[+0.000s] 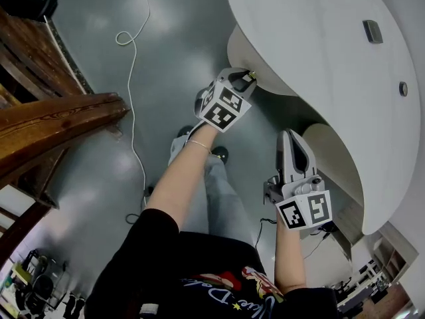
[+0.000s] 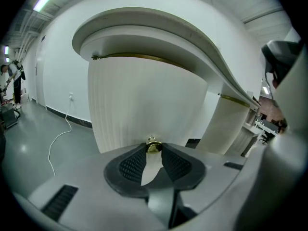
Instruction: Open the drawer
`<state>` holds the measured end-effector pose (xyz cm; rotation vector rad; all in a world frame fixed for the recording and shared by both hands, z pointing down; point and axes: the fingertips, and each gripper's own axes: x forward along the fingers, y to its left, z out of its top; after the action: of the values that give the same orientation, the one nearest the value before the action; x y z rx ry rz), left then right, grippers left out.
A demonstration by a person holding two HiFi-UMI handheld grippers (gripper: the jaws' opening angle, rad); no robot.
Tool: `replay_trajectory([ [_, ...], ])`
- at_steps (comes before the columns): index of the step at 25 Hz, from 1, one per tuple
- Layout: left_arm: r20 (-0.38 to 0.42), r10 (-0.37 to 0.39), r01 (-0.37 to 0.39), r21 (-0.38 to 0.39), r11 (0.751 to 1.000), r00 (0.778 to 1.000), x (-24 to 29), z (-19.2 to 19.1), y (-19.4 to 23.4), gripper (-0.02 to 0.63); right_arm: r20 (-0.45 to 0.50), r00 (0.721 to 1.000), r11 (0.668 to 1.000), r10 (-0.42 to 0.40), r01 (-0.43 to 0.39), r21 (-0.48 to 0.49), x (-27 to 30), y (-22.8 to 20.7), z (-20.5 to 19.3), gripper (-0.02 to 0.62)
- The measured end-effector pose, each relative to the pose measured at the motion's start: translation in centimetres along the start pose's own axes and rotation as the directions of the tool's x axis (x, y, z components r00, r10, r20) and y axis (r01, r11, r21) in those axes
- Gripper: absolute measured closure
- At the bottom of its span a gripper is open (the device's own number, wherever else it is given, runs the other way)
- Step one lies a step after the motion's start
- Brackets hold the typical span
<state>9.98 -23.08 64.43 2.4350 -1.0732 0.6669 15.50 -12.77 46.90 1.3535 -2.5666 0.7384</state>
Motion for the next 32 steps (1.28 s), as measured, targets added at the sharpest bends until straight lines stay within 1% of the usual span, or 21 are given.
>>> replay_trajectory([
  [3,-0.009,-0.008,0.008,-0.009,1.0,1.0,-0.4,-0.4,-0.2,0.508,0.005,1.0,0.999,-0.02,0.02,0.028,0.0,0.2,-0.2,0.595],
  [6,0.005,-0.018,0.018,-0.007,1.0,1.0,-0.8,-0.5,-0.1,0.508,-0.002,0.999,0.998,-0.033,0.033,0.047,0.9,0.2,-0.9,0.595],
  [10,0.007,-0.034,0.034,-0.005,0.999,0.999,-1.2,-0.6,-0.4,0.508,0.019,0.998,0.996,-0.054,0.053,0.069,2.0,0.1,-1.0,0.595],
  [15,-0.008,-0.052,0.052,0.001,0.999,0.999,-2.1,-1.5,-0.4,0.508,0.046,0.996,0.994,-0.07,0.066,0.086,2.4,1.7,-0.8,0.595],
  [21,-0.029,-0.06,0.06,-0.008,0.998,0.998,-3.2,-2.5,-0.6,0.508,0.053,0.993,0.989,-0.106,0.1,0.109,1.2,2.5,-1.3,0.595],
  [32,-0.065,-0.079,0.079,0.0,0.997,0.995,-5.1,-4.2,-1.1,0.508,0.082,0.988,0.984,-0.129,0.117,0.138,-0.1,4.3,-1.2,0.595],
])
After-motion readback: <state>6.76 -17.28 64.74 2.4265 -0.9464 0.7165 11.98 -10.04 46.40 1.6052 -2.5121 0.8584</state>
